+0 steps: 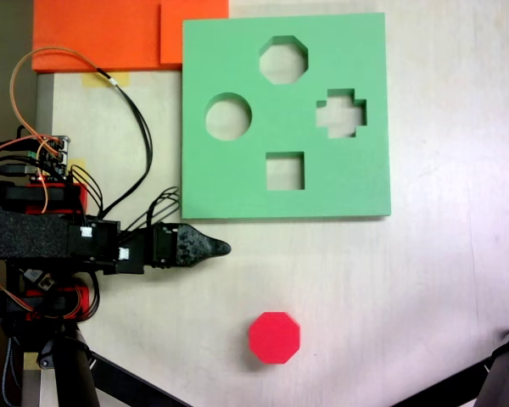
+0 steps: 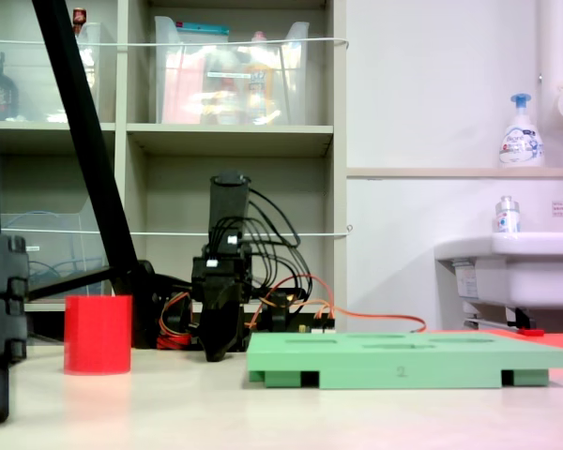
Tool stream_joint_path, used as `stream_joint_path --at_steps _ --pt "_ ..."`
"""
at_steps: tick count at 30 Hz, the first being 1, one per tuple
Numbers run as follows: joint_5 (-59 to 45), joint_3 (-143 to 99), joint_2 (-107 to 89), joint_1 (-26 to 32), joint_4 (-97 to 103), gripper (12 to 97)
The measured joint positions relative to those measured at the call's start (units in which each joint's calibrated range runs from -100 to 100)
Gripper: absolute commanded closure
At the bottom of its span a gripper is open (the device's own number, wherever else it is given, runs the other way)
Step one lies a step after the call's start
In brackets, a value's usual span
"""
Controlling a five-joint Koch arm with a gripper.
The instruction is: Put the octagonal pillar block into the corresponding hole
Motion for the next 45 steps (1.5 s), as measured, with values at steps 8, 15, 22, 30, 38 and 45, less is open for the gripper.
stream_joint_path --at_steps 8,15,22,30,38,45 --pt "0.0 0.0 0.0 0.0 0.1 59.6" --pt "0.0 0.0 0.0 0.0 0.0 59.6" --pt "0.0 0.0 0.0 0.0 0.0 59.6" --pt "1.7 0.0 0.0 -1.7 0.1 59.2" --pt "20.1 0.0 0.0 -6.6 0.1 66.1" --pt "35.0 20.2 0.1 -8.1 -36.9 67.2"
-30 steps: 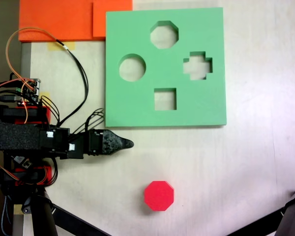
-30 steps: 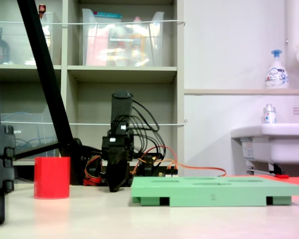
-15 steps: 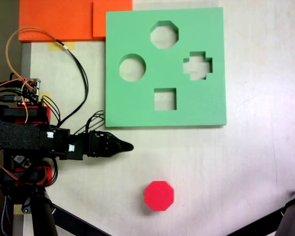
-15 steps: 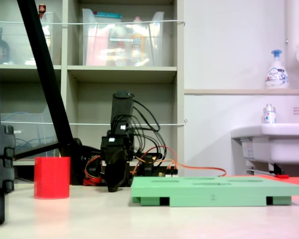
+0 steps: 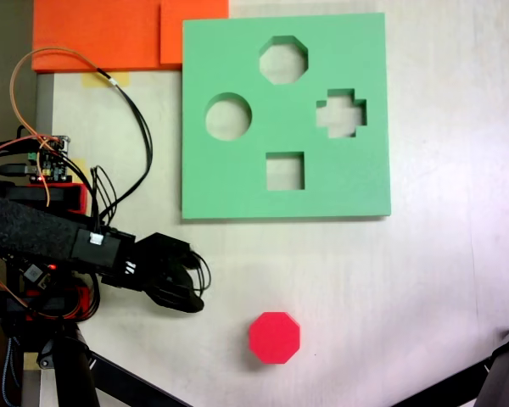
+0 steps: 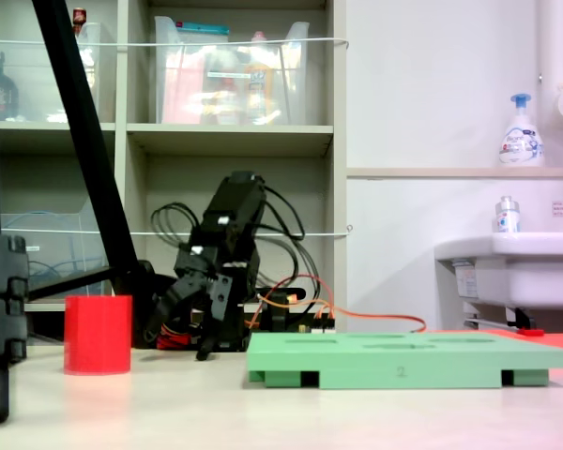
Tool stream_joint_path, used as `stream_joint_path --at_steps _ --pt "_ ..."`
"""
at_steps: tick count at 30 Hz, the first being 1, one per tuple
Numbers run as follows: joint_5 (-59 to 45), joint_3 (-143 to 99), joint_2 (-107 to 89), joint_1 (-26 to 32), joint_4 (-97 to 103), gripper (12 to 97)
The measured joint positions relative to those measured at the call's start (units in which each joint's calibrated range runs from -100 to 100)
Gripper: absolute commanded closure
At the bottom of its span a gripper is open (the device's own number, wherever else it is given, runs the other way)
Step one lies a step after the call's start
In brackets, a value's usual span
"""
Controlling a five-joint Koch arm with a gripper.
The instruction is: Put the octagonal pillar block into the corresponding hole
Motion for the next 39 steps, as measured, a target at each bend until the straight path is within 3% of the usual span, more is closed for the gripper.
stream_joint_path --at_steps 13,16,22,39 --pt "3.2 37.0 0.1 1.2 -40.1 66.2" --pt "3.3 47.5 4.7 1.2 -46.3 54.3" --pt "3.5 79.9 38.9 0.7 -65.3 34.3" --pt "3.7 96.9 78.2 -3.1 -66.9 33.6"
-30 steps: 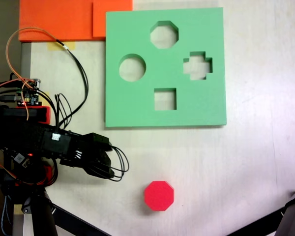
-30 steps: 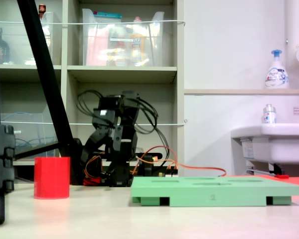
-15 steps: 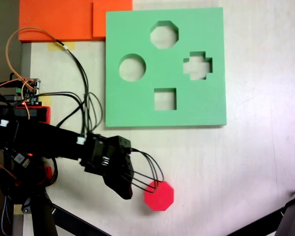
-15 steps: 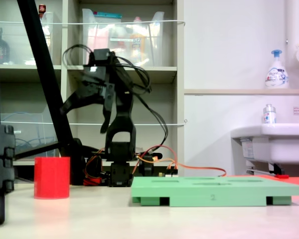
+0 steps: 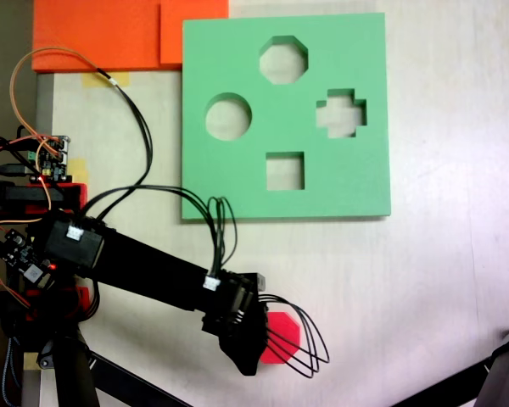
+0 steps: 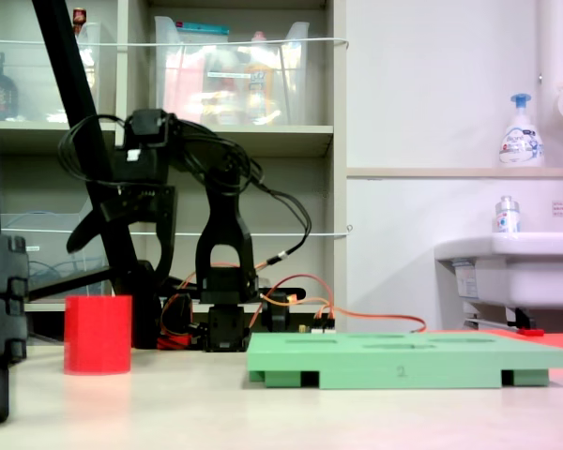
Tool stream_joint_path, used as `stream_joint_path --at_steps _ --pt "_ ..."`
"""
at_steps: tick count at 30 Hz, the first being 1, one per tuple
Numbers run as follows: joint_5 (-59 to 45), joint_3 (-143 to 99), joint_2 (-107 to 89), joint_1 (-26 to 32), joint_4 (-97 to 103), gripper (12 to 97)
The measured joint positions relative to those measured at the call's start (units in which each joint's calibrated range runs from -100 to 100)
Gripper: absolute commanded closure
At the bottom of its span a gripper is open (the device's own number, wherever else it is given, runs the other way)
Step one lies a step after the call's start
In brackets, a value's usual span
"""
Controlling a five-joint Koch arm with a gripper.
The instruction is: Put the octagonal pillar block into the corresponding hole
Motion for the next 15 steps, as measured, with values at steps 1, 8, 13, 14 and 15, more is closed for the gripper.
stream_joint_path --at_steps 1,8,13,14,15 --pt "0.0 0.4 1.6 0.0 0.0 33.6" --pt "0.0 2.5 10.9 -0.1 0.2 33.6" --pt "0.0 7.7 17.6 -0.2 0.7 33.6" --pt "0.0 8.3 19.0 -0.3 0.7 33.6" --pt "0.0 8.5 20.0 -0.3 0.8 33.6"
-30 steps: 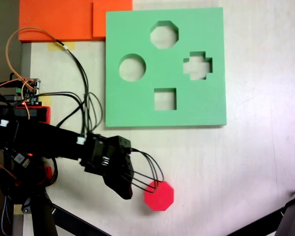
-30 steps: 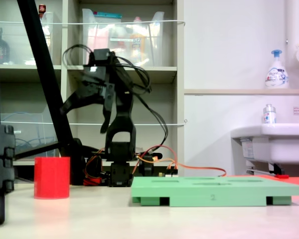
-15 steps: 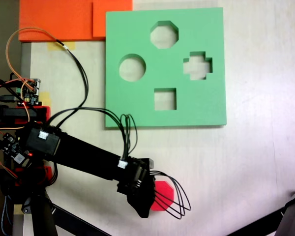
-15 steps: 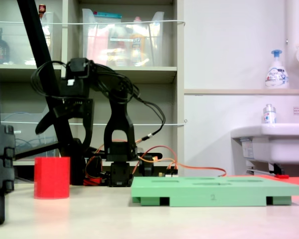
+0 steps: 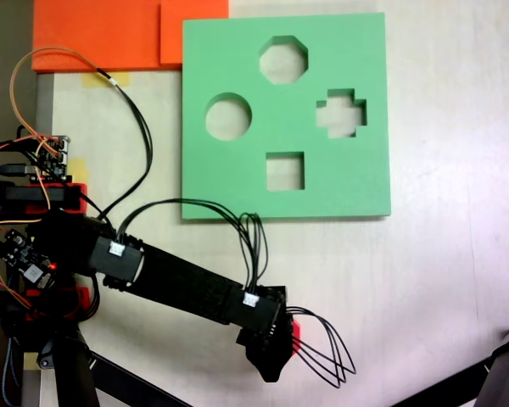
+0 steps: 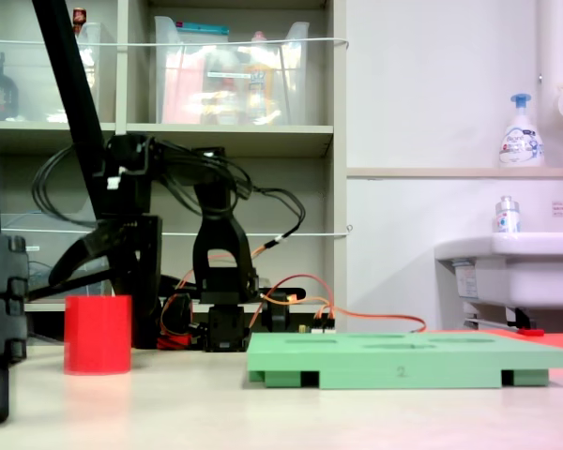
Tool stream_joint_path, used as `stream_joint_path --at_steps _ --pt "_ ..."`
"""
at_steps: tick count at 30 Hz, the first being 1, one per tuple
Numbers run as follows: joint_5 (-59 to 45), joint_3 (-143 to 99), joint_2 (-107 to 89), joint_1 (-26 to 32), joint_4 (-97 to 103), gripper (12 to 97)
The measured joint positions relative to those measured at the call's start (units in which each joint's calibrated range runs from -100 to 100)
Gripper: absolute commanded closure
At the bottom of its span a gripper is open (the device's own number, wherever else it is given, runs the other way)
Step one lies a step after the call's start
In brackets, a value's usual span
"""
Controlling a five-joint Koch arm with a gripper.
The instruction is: Put the octagonal pillar block into the corresponding hole
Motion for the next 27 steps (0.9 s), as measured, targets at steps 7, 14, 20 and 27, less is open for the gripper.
stream_joint_path --at_steps 7,14,20,27 --pt "0.0 0.0 4.0 -0.1 0.1 33.8" --pt "0.0 0.1 6.3 -0.9 0.1 34.3" --pt "0.0 0.5 8.8 -1.2 0.4 57.1" --pt "-0.6 -0.8 8.6 -1.6 0.2 65.8"
